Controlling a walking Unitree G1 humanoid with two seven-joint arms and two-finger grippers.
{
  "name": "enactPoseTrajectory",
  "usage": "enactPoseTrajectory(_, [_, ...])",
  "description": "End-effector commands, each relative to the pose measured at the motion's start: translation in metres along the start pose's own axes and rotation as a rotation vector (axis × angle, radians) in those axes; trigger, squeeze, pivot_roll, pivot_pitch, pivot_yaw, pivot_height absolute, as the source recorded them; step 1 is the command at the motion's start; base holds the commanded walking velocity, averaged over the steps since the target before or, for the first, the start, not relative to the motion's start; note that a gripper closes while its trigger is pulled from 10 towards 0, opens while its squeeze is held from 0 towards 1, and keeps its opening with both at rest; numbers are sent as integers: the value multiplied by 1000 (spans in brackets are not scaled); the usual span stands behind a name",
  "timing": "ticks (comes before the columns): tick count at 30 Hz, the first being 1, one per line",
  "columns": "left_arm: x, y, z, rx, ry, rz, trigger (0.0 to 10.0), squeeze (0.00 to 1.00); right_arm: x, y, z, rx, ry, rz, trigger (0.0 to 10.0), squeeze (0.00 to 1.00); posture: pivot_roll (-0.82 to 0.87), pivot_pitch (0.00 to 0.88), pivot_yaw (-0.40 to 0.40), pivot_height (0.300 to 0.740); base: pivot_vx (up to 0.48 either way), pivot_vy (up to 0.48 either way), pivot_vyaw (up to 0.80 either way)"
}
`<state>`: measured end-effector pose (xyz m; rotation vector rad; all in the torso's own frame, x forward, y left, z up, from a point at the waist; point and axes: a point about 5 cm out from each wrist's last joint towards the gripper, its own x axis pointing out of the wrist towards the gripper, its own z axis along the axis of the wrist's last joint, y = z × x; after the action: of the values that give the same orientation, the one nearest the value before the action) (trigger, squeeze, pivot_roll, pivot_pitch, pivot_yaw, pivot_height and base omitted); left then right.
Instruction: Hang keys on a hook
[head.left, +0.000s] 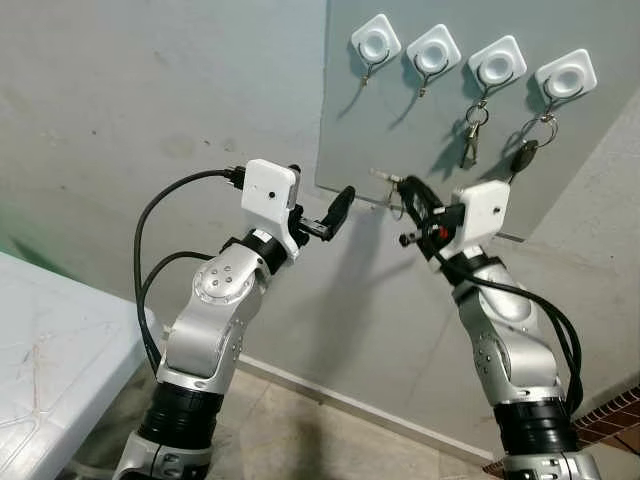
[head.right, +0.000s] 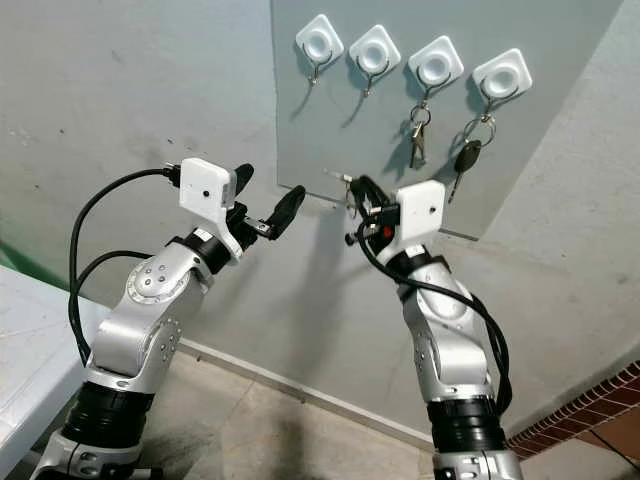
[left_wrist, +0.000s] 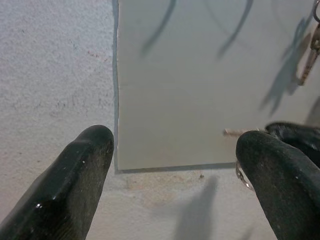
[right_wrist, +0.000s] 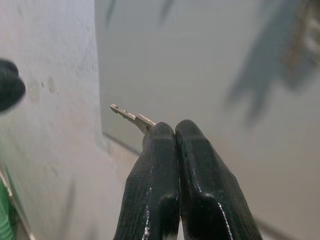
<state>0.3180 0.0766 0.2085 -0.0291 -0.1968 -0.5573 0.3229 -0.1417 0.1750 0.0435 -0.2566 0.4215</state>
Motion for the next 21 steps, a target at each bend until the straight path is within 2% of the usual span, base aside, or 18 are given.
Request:
enactPoseTrajectory(1, [-2, -2, 2, 10, 0, -11, 10000, 0, -2, 2, 6, -13, -22, 19, 10000, 0, 6, 59, -26, 732, 0, 0, 0])
enactPoseTrajectory(10, [-2, -2, 7, 9, -18, -26, 10000, 0, 5, 12, 36, 36, -176, 75, 10000, 0, 1, 59, -21, 732, 0, 0, 0])
enactPoseTrajectory(21, [-2, -2, 9, 9, -25, -24, 10000, 0, 16, 5, 62, 35, -274, 63, 10000, 0, 9, 53, -27, 732, 0, 0, 0])
